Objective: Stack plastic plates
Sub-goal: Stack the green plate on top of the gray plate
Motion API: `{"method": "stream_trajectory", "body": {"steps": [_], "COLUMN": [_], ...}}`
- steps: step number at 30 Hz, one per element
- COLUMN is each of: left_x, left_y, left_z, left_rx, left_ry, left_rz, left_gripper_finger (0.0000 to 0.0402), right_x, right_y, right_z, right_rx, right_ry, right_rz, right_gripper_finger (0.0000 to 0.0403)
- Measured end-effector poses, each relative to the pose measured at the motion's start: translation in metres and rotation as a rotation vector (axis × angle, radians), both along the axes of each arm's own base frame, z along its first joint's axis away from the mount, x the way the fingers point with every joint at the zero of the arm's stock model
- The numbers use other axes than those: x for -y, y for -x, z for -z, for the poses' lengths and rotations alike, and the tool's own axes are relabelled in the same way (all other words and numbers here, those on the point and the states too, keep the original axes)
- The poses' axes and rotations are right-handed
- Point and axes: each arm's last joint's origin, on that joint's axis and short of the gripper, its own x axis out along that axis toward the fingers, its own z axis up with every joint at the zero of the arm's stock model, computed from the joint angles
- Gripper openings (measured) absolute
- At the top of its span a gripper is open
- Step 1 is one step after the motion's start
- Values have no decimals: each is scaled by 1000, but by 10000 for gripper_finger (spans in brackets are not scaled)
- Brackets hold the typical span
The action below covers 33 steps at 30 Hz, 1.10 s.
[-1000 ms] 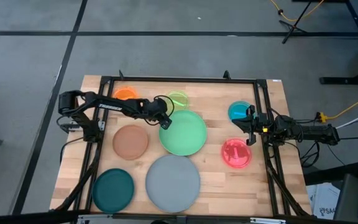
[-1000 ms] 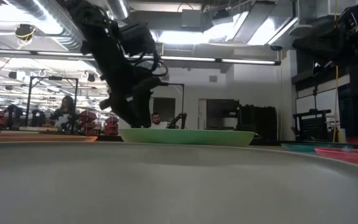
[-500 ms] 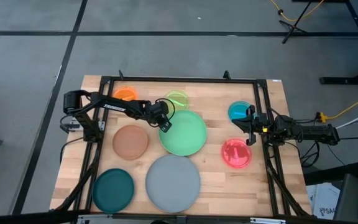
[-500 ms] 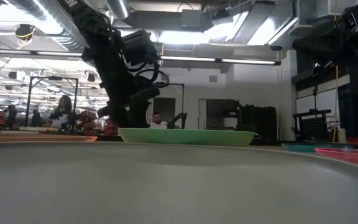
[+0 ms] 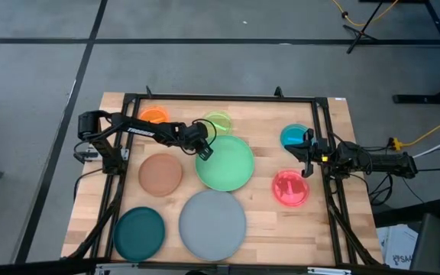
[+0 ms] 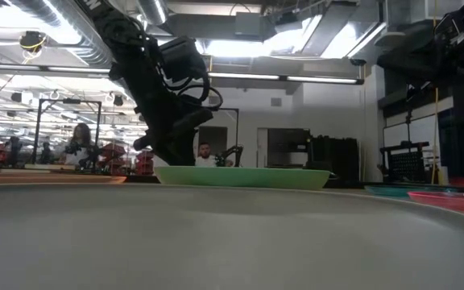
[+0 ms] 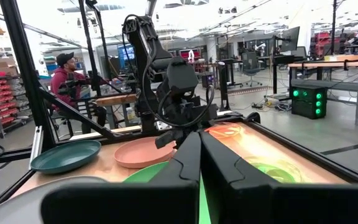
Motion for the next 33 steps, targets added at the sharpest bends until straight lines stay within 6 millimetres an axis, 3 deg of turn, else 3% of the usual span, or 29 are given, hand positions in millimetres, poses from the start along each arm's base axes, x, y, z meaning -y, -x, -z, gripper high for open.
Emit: {"method": "stream_trajectory", "body": {"steps": [26,33], "left_x": [1,-3], "left_y": [0,-5], "left_z": [0,16], "left_rx": [-8,-18], "left_ry": [2,43], "left_rz": [37,45], "left_gripper_finger": [71,41], "right_x": [0,0], "right_y": [0,0], "right_z": [0,0], "right_rx": [1,2], "right_ry": [-1,-1], "right_rz": [1,1], "right_gripper_finger": [5,5]}}
